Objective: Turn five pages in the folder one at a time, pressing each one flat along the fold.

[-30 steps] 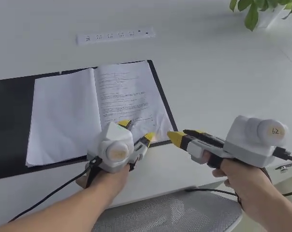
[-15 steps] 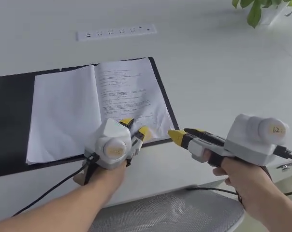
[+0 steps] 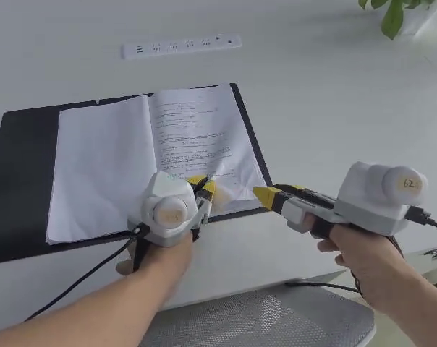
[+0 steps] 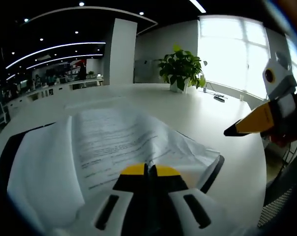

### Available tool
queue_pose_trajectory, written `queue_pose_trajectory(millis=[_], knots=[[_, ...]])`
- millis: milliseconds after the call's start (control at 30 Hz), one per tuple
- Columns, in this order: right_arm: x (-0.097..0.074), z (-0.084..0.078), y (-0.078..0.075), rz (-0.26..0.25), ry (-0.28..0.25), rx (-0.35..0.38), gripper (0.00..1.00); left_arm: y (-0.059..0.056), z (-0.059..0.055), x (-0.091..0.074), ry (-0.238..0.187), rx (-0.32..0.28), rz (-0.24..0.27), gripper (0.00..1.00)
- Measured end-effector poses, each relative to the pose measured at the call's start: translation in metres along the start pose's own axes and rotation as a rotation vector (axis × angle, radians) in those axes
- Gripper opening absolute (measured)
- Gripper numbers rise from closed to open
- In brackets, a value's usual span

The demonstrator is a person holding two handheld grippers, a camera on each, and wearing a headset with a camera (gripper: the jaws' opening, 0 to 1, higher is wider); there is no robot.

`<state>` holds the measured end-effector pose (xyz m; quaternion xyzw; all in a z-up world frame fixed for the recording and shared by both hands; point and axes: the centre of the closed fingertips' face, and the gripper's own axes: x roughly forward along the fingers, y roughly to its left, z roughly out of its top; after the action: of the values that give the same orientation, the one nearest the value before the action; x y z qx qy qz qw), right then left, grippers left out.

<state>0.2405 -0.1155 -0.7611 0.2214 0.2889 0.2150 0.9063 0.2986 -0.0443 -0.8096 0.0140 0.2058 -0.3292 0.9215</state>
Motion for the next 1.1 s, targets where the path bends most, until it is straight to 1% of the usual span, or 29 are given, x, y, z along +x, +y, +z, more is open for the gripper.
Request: queue_pose_trajectory(millis=[33, 67, 133, 200, 233, 300, 333, 500, 567, 633, 700, 800, 833, 1100], knots=[[0.006, -0.002, -0.003, 0.001, 0.016, 0.009, 0.27, -0.001, 0.000, 0.000, 0.002, 0.005, 0.001, 0.02], [0.008, -0.002, -0.004, 0.001, 0.017, 0.010, 0.27, -0.001, 0.000, -0.001, 0.002, 0.006, 0.001, 0.02], [0.014, -0.007, -0.007, 0.000, 0.041, 0.028, 0.28, 0.000, 0.000, 0.000, 0.003, 0.004, 0.000, 0.02], [0.017, -0.012, -0.010, -0.005, 0.055, 0.032, 0.28, -0.001, 0.000, 0.000, 0.002, 0.005, 0.001, 0.02], [0.018, -0.015, -0.012, -0.018, 0.067, 0.027, 0.29, 0.000, 0.000, 0.000, 0.002, 0.004, 0.001, 0.02], [0.019, -0.017, -0.014, -0.017, 0.071, 0.031, 0.29, 0.000, 0.000, 0.000, 0.003, 0.005, 0.001, 0.02], [0.019, -0.019, -0.014, -0.013, 0.079, 0.050, 0.28, 0.000, 0.000, 0.000, 0.002, 0.005, 0.001, 0.03], [0.019, -0.023, -0.018, -0.031, 0.081, 0.062, 0.27, 0.000, 0.000, 0.000, 0.001, 0.008, 0.001, 0.03], [0.018, -0.022, -0.021, -0.038, 0.071, 0.082, 0.26, 0.000, 0.000, 0.000, 0.000, 0.005, 0.000, 0.03], [0.018, -0.023, -0.021, -0.037, 0.073, 0.104, 0.26, 0.000, 0.000, 0.000, 0.000, 0.010, 0.001, 0.03], [0.017, -0.022, -0.021, -0.035, 0.068, 0.119, 0.24, 0.000, 0.000, 0.000, -0.002, 0.008, 0.001, 0.03], [0.018, -0.024, -0.020, -0.028, 0.075, 0.119, 0.17, 0.000, 0.000, -0.001, -0.003, 0.009, 0.001, 0.03], [0.018, -0.024, -0.020, -0.026, 0.077, 0.119, 0.16, 0.000, 0.000, -0.001, -0.002, 0.009, 0.001, 0.03], [0.020, -0.026, -0.026, -0.054, 0.081, 0.126, 0.04, 0.000, 0.000, -0.001, 0.001, 0.002, 0.002, 0.03]])
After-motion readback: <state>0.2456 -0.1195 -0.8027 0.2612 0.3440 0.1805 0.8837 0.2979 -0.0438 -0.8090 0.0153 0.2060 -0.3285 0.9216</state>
